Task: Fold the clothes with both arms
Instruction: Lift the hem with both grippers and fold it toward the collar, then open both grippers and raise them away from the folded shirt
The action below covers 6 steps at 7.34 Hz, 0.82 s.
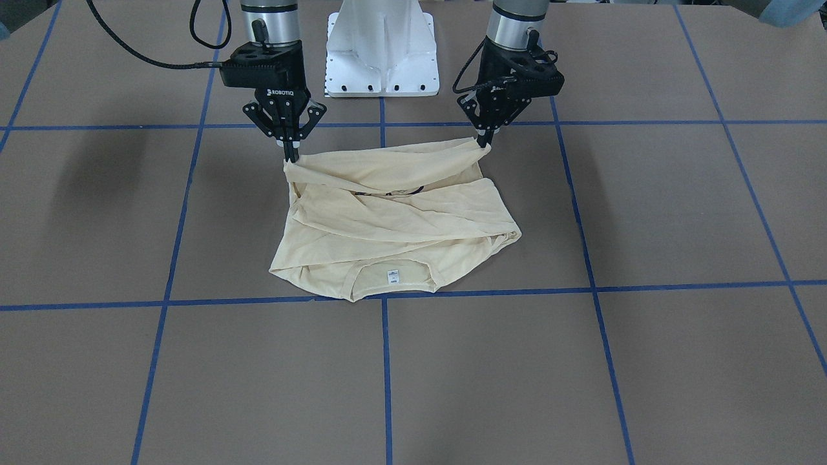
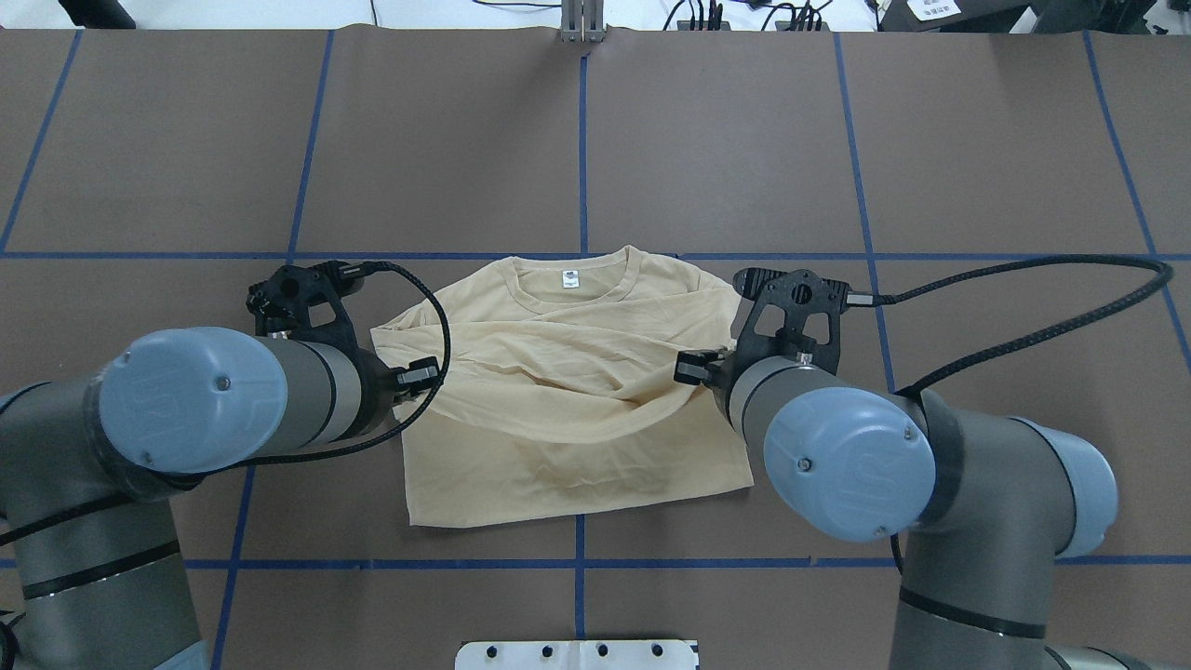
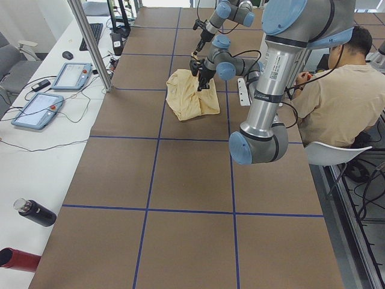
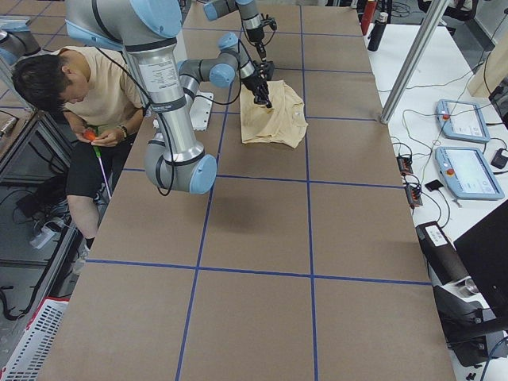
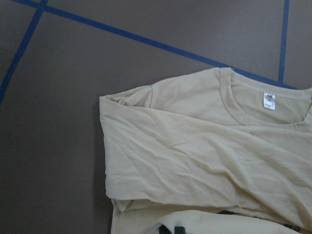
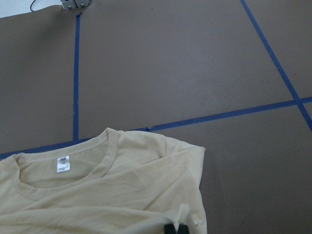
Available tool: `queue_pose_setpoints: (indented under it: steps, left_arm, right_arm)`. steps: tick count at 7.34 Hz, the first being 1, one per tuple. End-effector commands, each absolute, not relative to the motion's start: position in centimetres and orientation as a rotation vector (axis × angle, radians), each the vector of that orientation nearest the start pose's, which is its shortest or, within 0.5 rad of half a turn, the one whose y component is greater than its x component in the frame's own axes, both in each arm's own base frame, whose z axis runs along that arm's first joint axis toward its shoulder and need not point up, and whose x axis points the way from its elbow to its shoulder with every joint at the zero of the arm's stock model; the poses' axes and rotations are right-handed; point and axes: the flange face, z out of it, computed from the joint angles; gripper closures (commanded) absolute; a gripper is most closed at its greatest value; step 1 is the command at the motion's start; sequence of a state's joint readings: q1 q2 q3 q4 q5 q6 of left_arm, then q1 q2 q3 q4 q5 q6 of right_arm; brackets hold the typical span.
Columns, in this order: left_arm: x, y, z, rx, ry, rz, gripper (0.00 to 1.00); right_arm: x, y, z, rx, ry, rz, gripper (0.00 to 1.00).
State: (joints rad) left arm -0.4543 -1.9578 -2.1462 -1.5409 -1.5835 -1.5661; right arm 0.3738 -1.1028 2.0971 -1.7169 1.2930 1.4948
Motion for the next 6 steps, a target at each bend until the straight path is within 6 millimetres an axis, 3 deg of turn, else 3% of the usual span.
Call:
queue_pose_setpoints:
  steps: [1,4,6]
  left_arm:
    - [42.3,-37.6,21.8,0.249,0.877,-0.403,1.00]
    - [44.3,-42.0,24.4,0.308,0.823,-0.408,1.00]
    - [47.0,-43.8,28.1,0.328,0.779,-0.396,1.00]
  right_arm:
    - [-46.7,-38.1,21.9,0.466,-0.769,0.426,1.00]
    - [-49.0,-41.4,23.6,0.493,-0.750,0.422,1.00]
    - [-51.0,-42.4,25.9,0.477,-0.692,0.412,1.00]
